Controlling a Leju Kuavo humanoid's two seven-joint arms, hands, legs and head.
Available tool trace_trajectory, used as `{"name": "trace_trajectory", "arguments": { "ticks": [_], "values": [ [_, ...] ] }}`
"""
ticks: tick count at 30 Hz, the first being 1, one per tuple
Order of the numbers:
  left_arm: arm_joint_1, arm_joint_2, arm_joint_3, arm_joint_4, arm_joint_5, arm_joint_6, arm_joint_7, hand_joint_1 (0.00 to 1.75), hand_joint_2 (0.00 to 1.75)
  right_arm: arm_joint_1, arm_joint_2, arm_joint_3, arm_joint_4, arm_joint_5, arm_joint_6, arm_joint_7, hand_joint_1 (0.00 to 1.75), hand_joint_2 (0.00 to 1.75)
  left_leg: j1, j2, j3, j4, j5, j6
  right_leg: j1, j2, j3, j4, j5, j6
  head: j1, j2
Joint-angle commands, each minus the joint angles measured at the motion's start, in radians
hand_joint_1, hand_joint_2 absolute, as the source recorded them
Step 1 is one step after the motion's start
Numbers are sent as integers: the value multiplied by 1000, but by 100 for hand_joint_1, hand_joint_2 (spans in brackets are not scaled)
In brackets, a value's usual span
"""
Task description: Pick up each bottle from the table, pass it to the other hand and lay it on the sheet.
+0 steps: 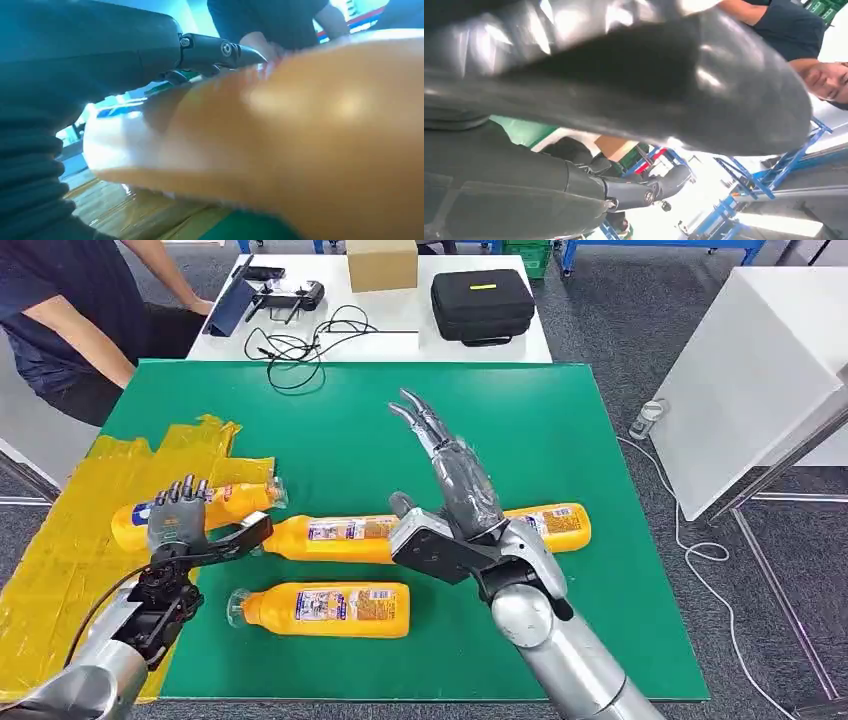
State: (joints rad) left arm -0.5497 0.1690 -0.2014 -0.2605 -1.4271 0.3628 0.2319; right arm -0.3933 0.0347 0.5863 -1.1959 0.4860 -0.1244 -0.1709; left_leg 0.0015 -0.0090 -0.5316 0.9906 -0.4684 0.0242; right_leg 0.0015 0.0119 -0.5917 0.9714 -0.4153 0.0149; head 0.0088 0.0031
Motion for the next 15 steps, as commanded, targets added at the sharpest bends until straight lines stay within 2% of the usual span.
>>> {"name": "trace_trajectory", "arguments": {
  "ticks": [1,5,6,7,8,13,15],
  "values": [
    [-43,-20,84,52,38,-3,-22,0,0,-23,8,38,81,25,21,12,0,0,1,0,3,-1,-1,-1,1,-2,4,-1,-1,1,0,0],
    [-62,-20,168,39,112,57,-61,0,0,-8,15,48,90,67,54,30,0,0,1,-1,1,0,0,-1,1,-2,2,0,-1,0,0,0],
    [-68,-20,220,31,155,101,-87,0,0,-1,20,53,95,99,71,35,0,0,1,-1,2,0,-1,-1,1,-3,3,-1,-1,0,0,0],
    [-74,-24,296,20,238,160,-168,0,0,6,25,62,102,120,90,44,0,0,2,-1,1,0,-1,-1,2,-3,3,-1,-1,0,0,0],
    [-83,-20,346,9,293,199,-243,0,0,13,35,76,119,160,94,62,0,175,2,-2,3,0,-1,-2,2,-3,4,-1,-2,1,0,0],
    [-97,-25,462,-26,440,208,-413,0,0,12,52,103,168,204,87,69,0,175,2,-1,1,0,-1,-1,2,-2,2,-1,-1,0,0,0],
    [-118,-45,614,-70,680,153,-683,0,0,8,62,124,206,232,83,69,0,175,2,-1,2,0,-1,-1,2,-3,3,-1,-1,0,0,0]
  ]
}}
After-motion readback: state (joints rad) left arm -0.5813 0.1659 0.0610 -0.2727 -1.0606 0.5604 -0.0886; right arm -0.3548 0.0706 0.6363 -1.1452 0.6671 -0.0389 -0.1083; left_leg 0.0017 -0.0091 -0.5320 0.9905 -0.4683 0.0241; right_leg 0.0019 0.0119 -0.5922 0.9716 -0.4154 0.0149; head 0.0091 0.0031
